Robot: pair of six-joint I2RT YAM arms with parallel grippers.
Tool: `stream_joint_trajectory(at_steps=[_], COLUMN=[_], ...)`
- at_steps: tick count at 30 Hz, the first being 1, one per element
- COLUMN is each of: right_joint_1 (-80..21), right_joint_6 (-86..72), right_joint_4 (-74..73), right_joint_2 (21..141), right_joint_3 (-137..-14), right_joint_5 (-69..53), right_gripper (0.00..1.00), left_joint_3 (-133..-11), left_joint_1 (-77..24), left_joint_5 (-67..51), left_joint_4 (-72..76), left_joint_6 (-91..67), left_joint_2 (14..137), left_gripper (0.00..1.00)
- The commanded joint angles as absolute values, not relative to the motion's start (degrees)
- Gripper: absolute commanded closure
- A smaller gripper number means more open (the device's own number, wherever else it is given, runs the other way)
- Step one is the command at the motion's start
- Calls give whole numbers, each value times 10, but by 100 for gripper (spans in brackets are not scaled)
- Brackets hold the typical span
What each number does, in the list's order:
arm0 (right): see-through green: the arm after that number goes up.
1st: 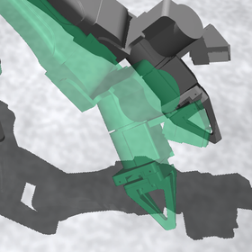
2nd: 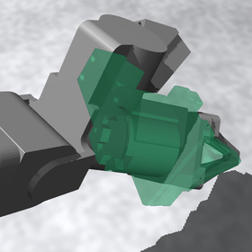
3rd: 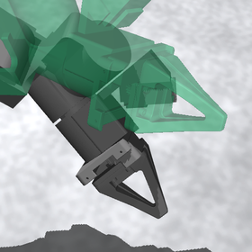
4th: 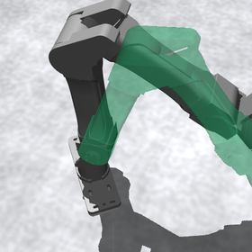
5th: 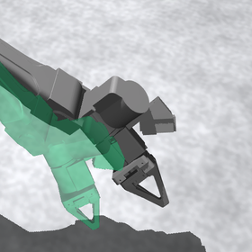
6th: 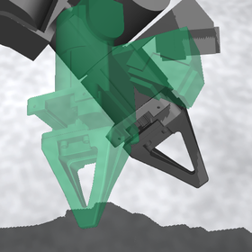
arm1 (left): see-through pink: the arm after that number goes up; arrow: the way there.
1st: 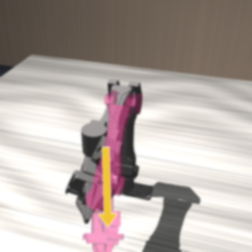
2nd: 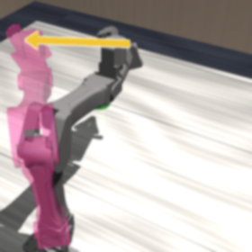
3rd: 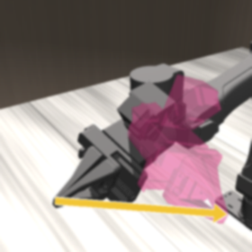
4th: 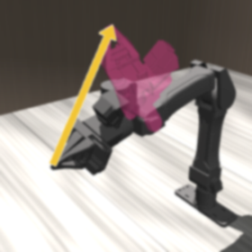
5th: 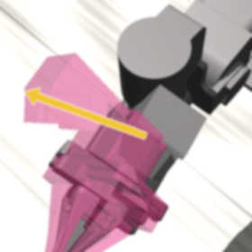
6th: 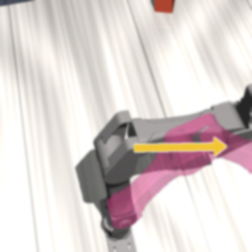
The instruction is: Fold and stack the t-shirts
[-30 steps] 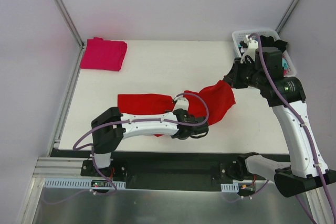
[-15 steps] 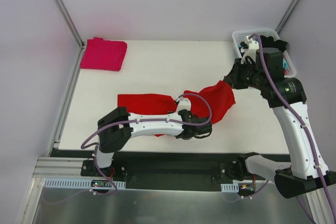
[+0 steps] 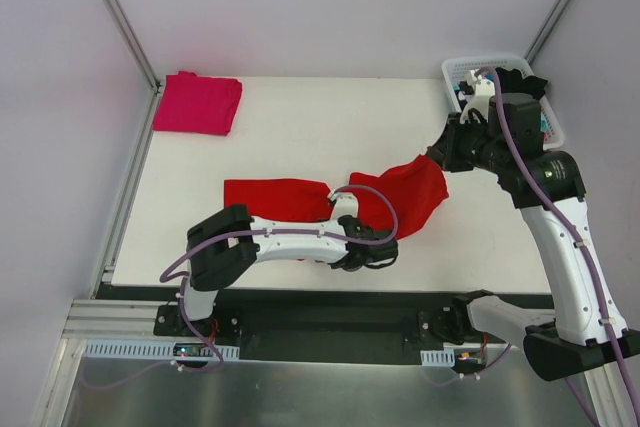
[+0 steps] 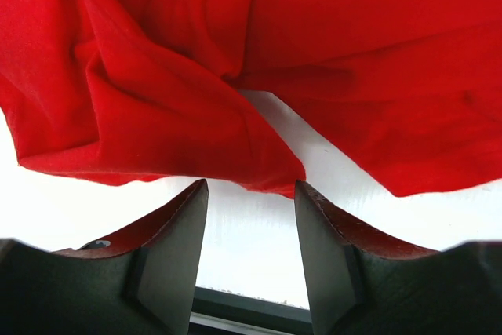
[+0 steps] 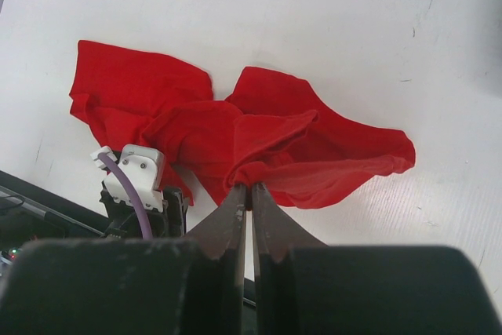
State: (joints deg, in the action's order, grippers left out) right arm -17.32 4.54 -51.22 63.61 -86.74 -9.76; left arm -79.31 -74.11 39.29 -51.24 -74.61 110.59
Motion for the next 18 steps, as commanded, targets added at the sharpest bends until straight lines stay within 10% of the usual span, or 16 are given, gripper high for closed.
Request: stream_joint_trajectory(at_steps=[1, 18], right_joint_1=[-171, -171], right_joint_6=[48, 54], right_joint_4=[-500, -506], right_joint_2=[621, 620], right_joint_3=[-866, -869], right_joint_5=[-110, -112], right_gripper=[95, 95], left_joint_3=[-771, -773], left_joint_1=[-728, -705], left_joint_5=[404, 403], left_joint_4=[-497, -433], left_joint_6=[-756, -692], left_joint_2=[1094, 1101], left_gripper=[52, 69])
